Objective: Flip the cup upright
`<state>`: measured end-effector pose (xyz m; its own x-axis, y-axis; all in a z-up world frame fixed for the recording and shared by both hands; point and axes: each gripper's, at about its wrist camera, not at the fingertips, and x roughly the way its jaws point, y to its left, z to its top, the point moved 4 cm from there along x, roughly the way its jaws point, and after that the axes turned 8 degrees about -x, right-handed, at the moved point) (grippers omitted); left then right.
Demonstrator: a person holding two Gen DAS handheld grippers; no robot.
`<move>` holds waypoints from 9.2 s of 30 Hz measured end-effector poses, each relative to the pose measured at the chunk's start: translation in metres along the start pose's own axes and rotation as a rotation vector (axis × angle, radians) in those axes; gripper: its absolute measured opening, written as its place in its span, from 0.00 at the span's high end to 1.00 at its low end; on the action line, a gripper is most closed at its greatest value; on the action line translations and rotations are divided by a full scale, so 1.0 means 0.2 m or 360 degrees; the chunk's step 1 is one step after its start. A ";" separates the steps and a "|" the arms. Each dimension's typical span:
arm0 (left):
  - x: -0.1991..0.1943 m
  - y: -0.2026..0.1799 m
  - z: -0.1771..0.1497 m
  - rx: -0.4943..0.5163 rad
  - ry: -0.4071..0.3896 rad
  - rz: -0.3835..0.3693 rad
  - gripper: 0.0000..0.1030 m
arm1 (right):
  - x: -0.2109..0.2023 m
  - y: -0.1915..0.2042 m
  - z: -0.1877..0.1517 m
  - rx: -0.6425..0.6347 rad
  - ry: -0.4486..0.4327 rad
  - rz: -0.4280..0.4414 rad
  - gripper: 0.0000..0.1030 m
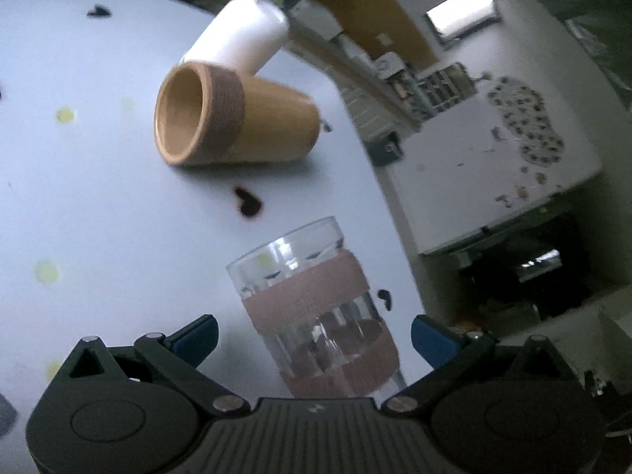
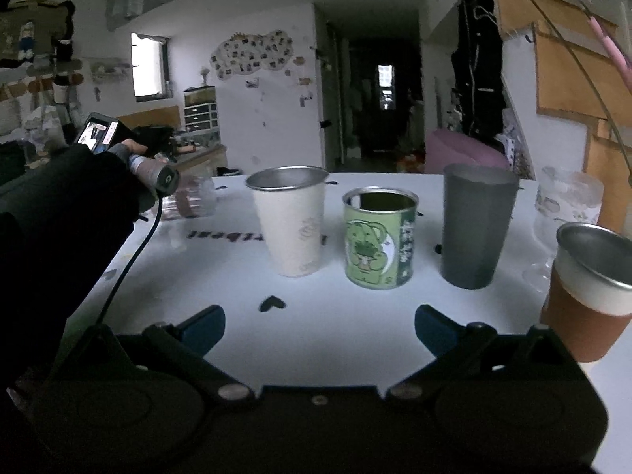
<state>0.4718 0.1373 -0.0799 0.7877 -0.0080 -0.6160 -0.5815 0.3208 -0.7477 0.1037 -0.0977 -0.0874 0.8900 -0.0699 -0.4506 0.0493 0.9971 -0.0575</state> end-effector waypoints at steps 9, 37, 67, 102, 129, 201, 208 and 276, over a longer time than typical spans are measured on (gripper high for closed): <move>0.10 -0.02 0.02 0.0017 0.0011 0.0133 0.08 | 0.03 -0.04 0.01 0.0012 0.0038 -0.0047 0.00; -0.61 0.47 -0.18 0.0756 0.0888 -0.0082 0.18 | -0.16 0.10 0.03 0.0018 -0.0100 0.0099 0.00; -0.98 0.68 -0.73 0.1700 0.1541 -0.0483 0.05 | -0.21 -0.05 0.09 0.0336 -0.0005 0.0147 0.00; -1.25 0.80 -0.86 0.1901 0.1273 -0.0871 0.32 | 0.31 0.05 0.34 0.0360 0.0750 0.0698 0.25; -1.06 0.58 -1.70 0.2292 0.0910 -0.1088 0.39 | 0.06 -0.43 0.41 -0.0080 0.0442 0.0026 0.23; -1.62 0.71 -0.76 0.2132 0.0296 -0.0902 0.00 | -0.76 -0.15 -0.03 0.0151 -0.0149 -0.0454 0.00; -1.62 0.70 -0.75 0.2134 0.0294 -0.0898 0.00 | -0.75 -0.15 -0.02 0.0146 -0.0144 -0.0454 0.00; -1.63 0.70 -0.75 0.2142 0.0287 -0.0894 0.00 | -0.76 -0.16 -0.02 0.0148 -0.0146 -0.0479 0.00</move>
<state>0.1037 0.0430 -0.0212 0.7469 -0.5103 -0.4264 0.4896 0.8559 -0.1667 -0.0345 -0.1185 -0.0209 0.8661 -0.3630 -0.3436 0.3536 0.9309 -0.0921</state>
